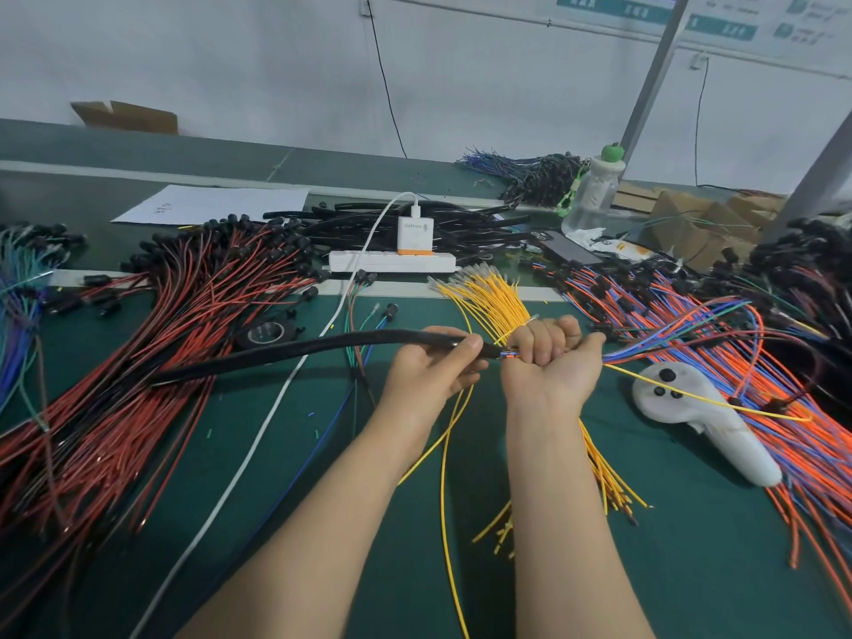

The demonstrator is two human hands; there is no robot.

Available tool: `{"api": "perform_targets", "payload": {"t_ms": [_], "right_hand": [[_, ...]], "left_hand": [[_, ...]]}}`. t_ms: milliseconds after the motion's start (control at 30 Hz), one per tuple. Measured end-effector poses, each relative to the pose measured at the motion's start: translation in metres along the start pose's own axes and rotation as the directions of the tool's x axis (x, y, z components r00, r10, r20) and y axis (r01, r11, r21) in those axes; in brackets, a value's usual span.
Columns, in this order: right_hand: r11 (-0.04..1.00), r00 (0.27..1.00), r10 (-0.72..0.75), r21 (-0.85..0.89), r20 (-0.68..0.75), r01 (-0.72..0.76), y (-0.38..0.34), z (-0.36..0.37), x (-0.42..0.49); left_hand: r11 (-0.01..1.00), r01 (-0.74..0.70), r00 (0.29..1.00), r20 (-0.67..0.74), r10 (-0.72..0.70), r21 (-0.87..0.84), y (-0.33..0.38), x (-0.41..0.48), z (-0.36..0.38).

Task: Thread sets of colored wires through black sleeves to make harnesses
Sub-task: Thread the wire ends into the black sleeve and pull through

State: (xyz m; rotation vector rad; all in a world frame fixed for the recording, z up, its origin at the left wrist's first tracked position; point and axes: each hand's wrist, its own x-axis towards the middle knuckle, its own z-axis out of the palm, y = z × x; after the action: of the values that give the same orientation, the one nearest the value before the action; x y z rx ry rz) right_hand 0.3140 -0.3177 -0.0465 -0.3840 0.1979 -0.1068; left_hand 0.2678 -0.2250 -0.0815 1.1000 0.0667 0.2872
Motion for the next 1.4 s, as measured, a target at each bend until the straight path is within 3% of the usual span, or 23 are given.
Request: {"api": "perform_targets", "payload": {"t_ms": [67,300,633,833,967,1200,1400], "right_hand": [[0.964,0.989,0.146,0.22,0.033,-0.149,-0.003,0.005,-0.002],[0.95,0.987,0.156,0.269,0.036,-0.16,-0.003,0.006,-0.004],[0.96,0.975,0.222,0.18,-0.01,-0.216,-0.009,0.004,0.0],[0.95,0.958,0.28,0.162,-0.061,-0.267,-0.01,0.0,0.003],[0.936,0.945,0.314,0.198,-0.095,-0.291,-0.01,-0.002,0.006],[0.904,0.92,0.365,0.29,-0.145,-0.314,-0.008,-0.004,0.008],[0.891,0.912,0.385,0.315,-0.144,-0.326,-0.005,-0.006,0.008]], "left_hand": [[0.999,0.009,1.0,0.016,-0.008,-0.031,0.0,0.0,0.0],[0.979,0.058,0.996,0.078,-0.044,-0.196,-0.001,-0.001,0.004],[0.998,0.064,0.996,0.053,-0.065,0.024,0.0,0.0,-0.001],[0.985,-0.006,0.999,0.035,0.0,0.174,0.0,0.0,-0.001],[0.978,-0.052,0.993,0.116,0.029,0.204,0.001,-0.002,0.0],[0.98,0.007,0.97,0.238,-0.055,0.198,0.009,-0.004,-0.006],[0.954,-0.066,0.97,0.245,-0.008,0.291,0.012,-0.004,-0.009]]}}
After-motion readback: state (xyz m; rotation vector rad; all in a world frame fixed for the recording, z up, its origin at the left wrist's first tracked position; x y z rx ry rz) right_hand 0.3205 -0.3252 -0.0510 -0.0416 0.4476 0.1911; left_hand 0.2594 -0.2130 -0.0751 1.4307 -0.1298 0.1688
